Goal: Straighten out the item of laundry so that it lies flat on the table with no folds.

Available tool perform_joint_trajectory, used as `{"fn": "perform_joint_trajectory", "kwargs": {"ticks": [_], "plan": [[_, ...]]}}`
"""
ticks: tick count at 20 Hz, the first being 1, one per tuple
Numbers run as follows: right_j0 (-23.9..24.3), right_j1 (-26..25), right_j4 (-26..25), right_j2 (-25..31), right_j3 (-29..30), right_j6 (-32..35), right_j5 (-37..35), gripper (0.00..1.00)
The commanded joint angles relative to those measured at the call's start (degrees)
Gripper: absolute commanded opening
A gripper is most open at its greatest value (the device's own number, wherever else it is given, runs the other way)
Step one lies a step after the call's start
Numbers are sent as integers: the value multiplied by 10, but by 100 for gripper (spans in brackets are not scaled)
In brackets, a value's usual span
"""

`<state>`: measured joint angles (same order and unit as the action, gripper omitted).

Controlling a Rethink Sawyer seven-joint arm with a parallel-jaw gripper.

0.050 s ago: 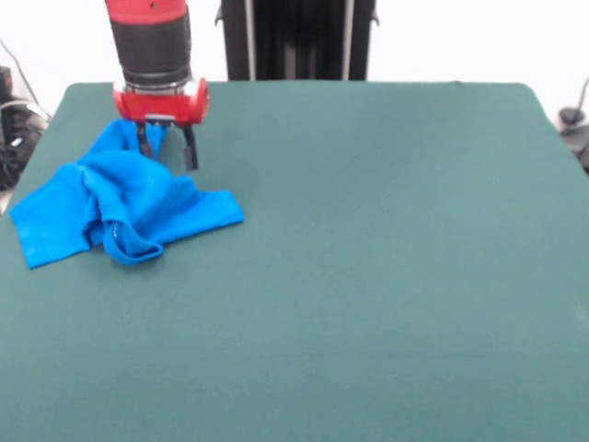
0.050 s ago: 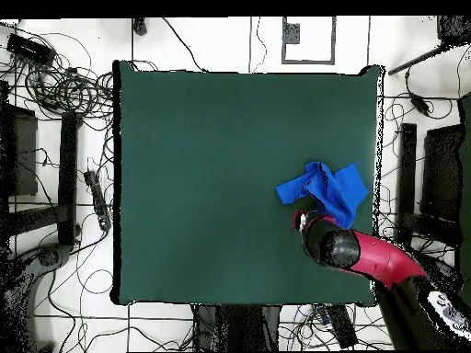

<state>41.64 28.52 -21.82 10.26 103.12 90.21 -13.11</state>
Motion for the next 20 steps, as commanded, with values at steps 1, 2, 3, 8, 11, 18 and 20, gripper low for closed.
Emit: {"fn": "perform_joint_trajectory", "kwargs": {"ticks": [1,2,3,8,11,18,20], "plan": [[-13,-104,-41,0,-62,41,56,100],[-10,-125,-46,-1,-74,36,59,100],[-8,-144,-51,-4,-85,35,65,100],[-12,-151,-56,-24,-83,53,85,100],[-5,-89,-51,-11,-37,60,79,100],[33,171,23,62,97,46,-54,100],[34,189,32,67,91,35,-80,100]]}}
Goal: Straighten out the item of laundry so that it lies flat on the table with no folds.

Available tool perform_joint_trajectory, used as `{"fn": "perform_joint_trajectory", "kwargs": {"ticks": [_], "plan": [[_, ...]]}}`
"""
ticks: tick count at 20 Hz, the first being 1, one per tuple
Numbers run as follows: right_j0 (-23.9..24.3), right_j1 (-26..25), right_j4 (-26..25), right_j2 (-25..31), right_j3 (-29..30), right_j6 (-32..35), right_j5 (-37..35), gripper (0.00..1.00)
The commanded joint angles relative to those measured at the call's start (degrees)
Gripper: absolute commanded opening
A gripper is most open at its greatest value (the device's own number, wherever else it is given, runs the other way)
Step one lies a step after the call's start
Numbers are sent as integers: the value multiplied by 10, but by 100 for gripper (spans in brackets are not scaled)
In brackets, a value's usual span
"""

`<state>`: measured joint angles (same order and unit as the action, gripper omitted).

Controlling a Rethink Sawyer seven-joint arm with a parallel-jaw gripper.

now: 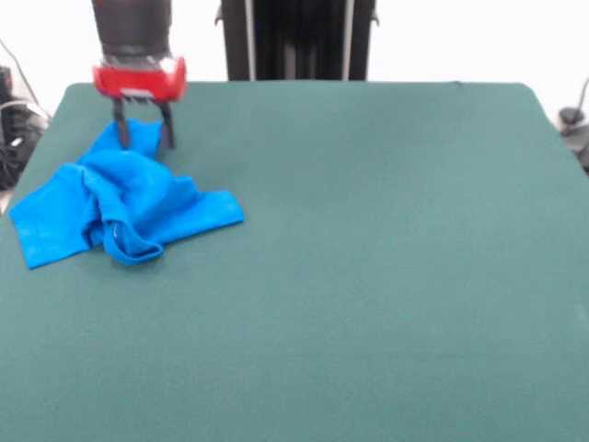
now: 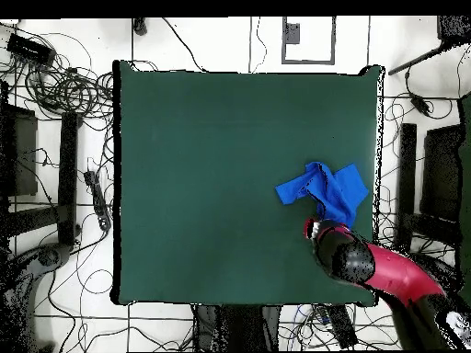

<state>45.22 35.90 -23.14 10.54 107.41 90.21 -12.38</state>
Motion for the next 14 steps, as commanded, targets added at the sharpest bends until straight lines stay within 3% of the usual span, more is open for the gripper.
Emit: {"fn": "perform_joint_trajectory", "kwargs": {"ticks": [1,6,14], "plan": [[-3,120,48,63,42,30,-97,100],[-12,132,57,60,22,28,-125,100],[-44,103,56,45,4,51,-107,100]]}}
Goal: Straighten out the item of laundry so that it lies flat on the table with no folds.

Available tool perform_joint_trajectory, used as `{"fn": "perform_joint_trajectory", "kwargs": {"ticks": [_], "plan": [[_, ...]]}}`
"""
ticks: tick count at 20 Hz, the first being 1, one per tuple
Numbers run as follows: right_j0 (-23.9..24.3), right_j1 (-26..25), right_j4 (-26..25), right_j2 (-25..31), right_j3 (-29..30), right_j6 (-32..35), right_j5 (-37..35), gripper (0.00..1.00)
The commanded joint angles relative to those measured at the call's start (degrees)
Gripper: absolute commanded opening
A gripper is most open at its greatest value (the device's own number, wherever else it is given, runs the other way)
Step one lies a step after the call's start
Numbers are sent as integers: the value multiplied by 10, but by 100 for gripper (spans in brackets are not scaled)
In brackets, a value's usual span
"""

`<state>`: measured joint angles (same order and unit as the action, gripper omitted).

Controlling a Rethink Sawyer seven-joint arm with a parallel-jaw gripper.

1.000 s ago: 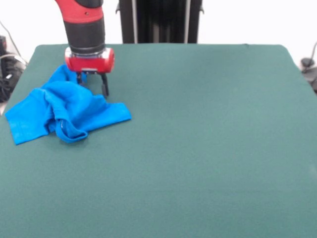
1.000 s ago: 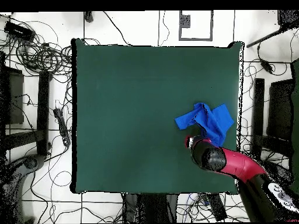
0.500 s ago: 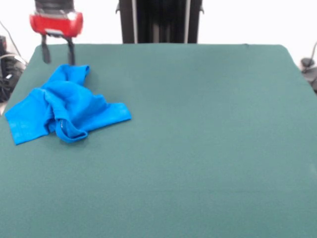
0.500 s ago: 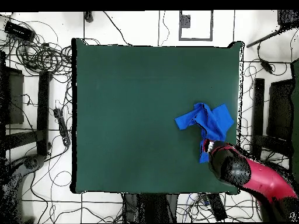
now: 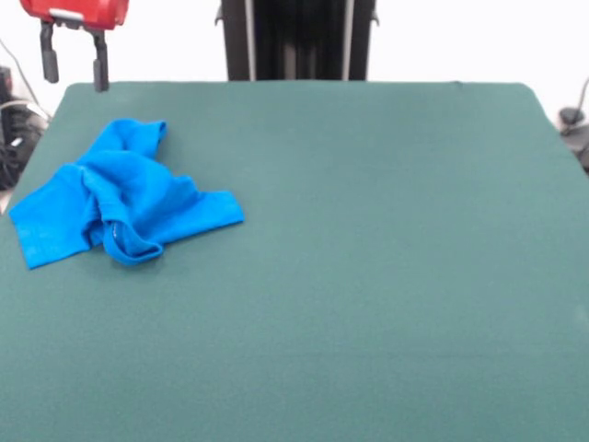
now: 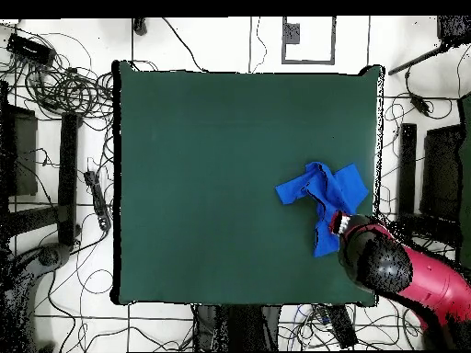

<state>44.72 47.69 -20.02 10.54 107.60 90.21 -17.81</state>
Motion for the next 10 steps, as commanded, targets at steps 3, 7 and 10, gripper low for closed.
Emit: {"fn": "perform_joint_trajectory", "kwargs": {"ticks": [3,7,10], "plan": [[-45,-17,29,44,-3,50,-58,100],[-41,-44,34,58,-21,40,-52,100],[-42,-58,37,62,-37,36,-53,100]]}}
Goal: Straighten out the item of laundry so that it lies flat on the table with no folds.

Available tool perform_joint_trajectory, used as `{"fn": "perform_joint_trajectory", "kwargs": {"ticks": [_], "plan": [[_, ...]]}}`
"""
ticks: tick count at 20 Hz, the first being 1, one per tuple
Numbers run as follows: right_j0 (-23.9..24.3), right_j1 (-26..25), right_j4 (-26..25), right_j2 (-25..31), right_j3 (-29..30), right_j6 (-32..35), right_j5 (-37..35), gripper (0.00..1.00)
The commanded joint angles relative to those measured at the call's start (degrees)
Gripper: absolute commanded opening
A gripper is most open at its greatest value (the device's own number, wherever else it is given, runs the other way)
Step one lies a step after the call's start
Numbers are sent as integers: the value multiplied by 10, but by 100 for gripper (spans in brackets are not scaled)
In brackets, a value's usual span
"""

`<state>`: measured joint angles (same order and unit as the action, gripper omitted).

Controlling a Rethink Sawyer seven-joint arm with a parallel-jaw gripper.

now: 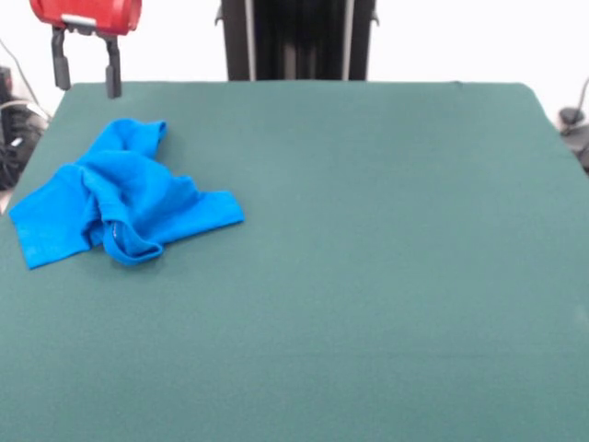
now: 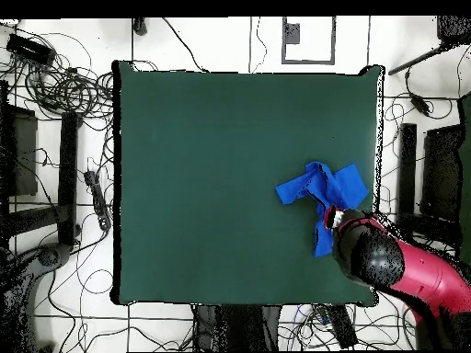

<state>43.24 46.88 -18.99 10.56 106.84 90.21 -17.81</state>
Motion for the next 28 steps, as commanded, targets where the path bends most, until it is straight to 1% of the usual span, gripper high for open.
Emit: {"fn": "perform_joint_trajectory", "kwargs": {"ticks": [1,4,10,14,17,21,24,28], "plan": [[-29,-54,28,62,-35,36,-56,100],[-35,-60,32,59,-50,40,-61,100],[-56,-68,44,48,-89,47,-94,100],[-70,-84,48,40,-107,56,-101,100],[-77,-102,47,37,-115,59,-94,100],[-82,-129,43,31,-113,65,-62,100],[-80,-148,38,31,-116,65,-40,100],[-75,-169,31,33,-128,57,-27,100]]}}
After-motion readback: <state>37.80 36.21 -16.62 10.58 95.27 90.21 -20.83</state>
